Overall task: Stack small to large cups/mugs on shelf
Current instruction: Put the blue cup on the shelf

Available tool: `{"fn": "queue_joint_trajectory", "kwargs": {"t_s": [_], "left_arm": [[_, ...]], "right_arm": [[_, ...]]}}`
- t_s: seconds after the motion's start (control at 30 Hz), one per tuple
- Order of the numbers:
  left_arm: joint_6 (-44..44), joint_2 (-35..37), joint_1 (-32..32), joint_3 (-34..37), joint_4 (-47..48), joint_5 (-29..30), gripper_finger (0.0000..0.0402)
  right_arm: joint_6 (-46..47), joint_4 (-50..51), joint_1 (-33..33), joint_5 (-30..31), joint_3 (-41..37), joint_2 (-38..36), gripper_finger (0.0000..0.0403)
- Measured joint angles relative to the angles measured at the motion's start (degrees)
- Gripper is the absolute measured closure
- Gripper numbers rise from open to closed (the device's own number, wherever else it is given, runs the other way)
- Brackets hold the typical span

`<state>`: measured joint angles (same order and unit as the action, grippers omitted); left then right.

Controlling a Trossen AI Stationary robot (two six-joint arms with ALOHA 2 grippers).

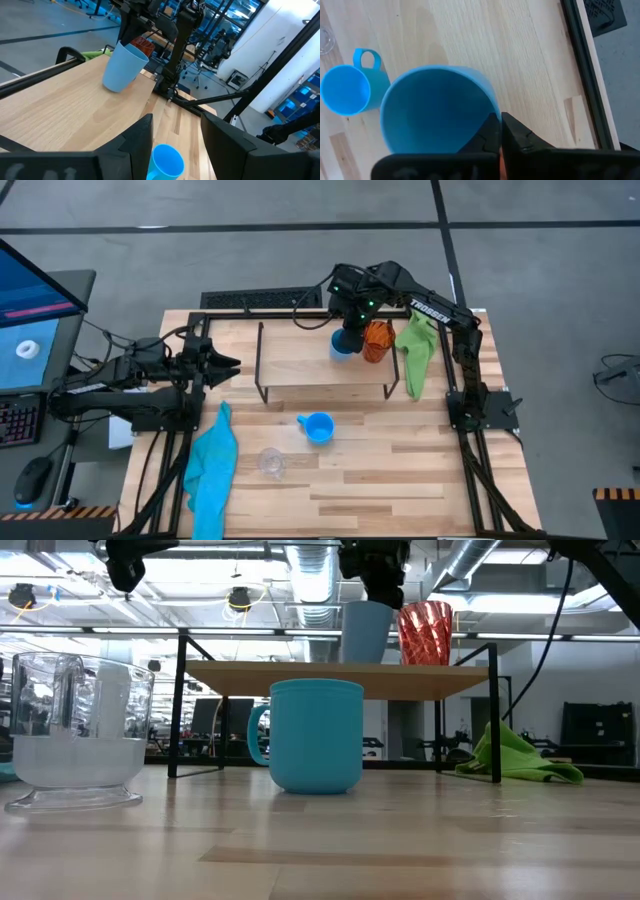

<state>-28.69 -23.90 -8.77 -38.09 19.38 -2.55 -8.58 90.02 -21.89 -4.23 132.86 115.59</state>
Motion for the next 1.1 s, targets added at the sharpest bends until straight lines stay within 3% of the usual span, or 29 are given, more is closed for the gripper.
{"fn": "queue_joint_trajectory", "kwargs": {"t_s": [1.1], "left_arm": [[0.0, 0.0, 0.0, 0.0, 0.0, 0.0, 0.0244]], "right_arm": [[0.0, 0.0, 0.0, -0.1, 0.0, 0.0, 0.0359]]}}
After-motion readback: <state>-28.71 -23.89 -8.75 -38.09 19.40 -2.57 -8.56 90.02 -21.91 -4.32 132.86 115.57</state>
